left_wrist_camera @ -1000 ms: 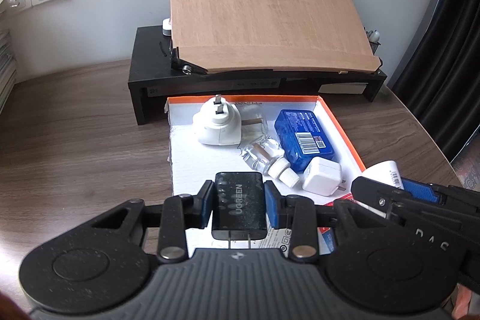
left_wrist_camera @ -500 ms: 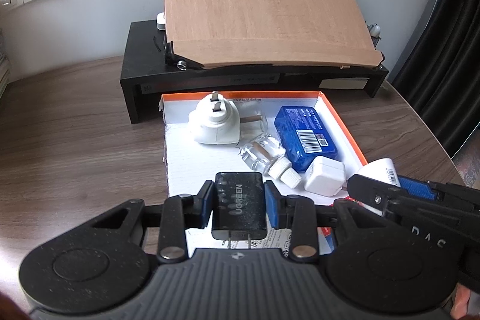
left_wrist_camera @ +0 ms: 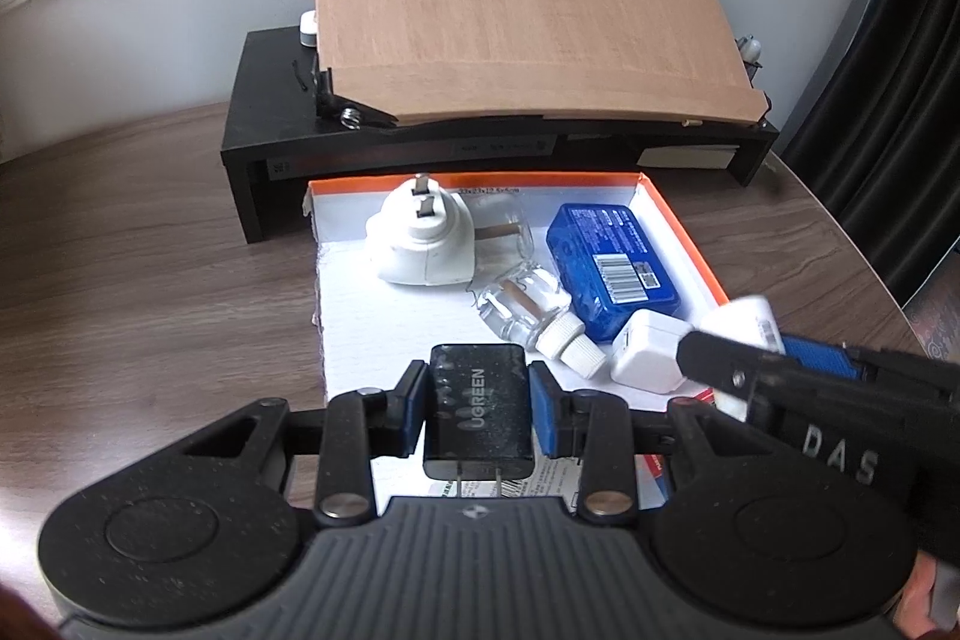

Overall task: Organize rigid objects
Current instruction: 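Carry the black charger and pill bottle over the tray with both grippers, then lower the charger and pill bottle into the tray and open both grippers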

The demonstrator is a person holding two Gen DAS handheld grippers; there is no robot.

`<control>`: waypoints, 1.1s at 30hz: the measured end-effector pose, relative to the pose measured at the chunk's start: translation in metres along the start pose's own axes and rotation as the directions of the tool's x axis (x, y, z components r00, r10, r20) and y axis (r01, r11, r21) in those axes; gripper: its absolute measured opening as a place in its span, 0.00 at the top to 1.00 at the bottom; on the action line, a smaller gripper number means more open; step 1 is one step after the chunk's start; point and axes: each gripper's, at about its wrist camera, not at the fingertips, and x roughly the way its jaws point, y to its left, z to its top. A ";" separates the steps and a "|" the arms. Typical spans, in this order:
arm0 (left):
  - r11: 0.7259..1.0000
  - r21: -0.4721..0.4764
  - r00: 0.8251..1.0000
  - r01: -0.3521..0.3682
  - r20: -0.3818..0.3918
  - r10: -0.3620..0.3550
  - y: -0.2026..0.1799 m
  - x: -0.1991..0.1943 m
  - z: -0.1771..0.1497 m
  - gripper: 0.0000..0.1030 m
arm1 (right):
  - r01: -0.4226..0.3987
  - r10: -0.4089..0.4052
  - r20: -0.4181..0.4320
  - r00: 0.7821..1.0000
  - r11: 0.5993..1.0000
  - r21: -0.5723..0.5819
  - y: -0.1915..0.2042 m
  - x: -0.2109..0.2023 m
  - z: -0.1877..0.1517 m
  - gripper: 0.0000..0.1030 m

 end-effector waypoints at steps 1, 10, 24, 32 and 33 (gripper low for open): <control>1.000 0.005 1.000 0.005 -0.005 -0.005 -0.001 0.001 -0.001 0.65 | -0.001 0.001 0.001 1.000 1.000 -0.002 0.000 0.001 0.002 0.61; 0.998 0.045 0.999 0.040 -0.018 -0.039 -0.010 0.009 -0.001 0.65 | 0.000 0.000 0.012 1.000 1.000 -0.016 -0.002 0.011 0.020 0.61; 0.992 0.093 0.996 0.082 -0.027 -0.080 -0.025 0.018 0.002 0.65 | -0.043 0.043 0.004 0.999 0.999 -0.026 -0.003 0.023 0.032 0.60; 0.991 0.083 0.994 0.104 -0.027 -0.102 -0.028 0.020 0.006 0.65 | -0.013 0.013 0.053 0.999 1.000 -0.012 -0.011 0.006 0.032 0.60; 0.990 0.080 0.993 0.114 -0.020 -0.113 -0.029 0.019 0.007 0.66 | -0.008 0.009 0.059 0.998 1.000 -0.008 -0.014 0.003 0.032 0.60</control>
